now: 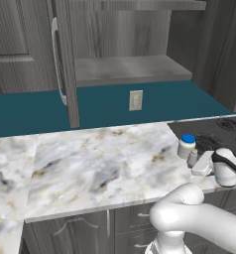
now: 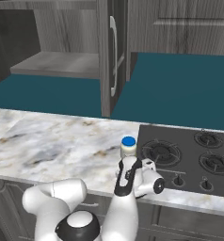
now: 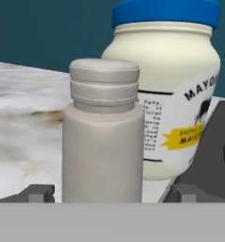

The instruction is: Take 2 condiments from the cabinet and move them on the counter near the stove.Make sure the condiments are lined up with each other, next to each other.

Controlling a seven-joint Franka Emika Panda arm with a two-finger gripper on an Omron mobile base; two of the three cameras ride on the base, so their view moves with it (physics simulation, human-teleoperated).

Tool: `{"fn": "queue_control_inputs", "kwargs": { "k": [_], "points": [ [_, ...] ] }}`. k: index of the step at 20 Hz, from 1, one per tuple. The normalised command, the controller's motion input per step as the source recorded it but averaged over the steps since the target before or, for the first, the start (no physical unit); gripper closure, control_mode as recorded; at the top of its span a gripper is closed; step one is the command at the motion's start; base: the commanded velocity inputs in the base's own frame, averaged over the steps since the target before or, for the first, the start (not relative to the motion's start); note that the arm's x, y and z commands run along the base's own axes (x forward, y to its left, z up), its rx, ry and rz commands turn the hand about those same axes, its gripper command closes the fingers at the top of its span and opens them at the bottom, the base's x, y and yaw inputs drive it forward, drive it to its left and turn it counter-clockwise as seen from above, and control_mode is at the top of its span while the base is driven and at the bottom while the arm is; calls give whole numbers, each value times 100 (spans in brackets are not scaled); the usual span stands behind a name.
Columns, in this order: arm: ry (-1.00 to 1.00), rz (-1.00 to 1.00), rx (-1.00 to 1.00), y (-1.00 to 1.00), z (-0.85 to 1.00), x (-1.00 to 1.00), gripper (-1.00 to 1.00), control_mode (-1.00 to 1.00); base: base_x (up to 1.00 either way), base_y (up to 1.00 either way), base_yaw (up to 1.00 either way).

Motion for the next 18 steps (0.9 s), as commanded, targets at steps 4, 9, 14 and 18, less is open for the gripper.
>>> {"fn": "queue_control_inputs", "kwargs": {
  "k": [4,9,14,18],
  "points": [
    [0,0,2,-5,0,4,-100,-100,0,0,0],
    [0,0,3,0,3,11,-100,-100,0,0,0],
    [0,0,2,0,0,8,-100,-100,0,0,0],
    [0,0,2,-4,7,2,-100,-100,0,0,0]
  ]
}}
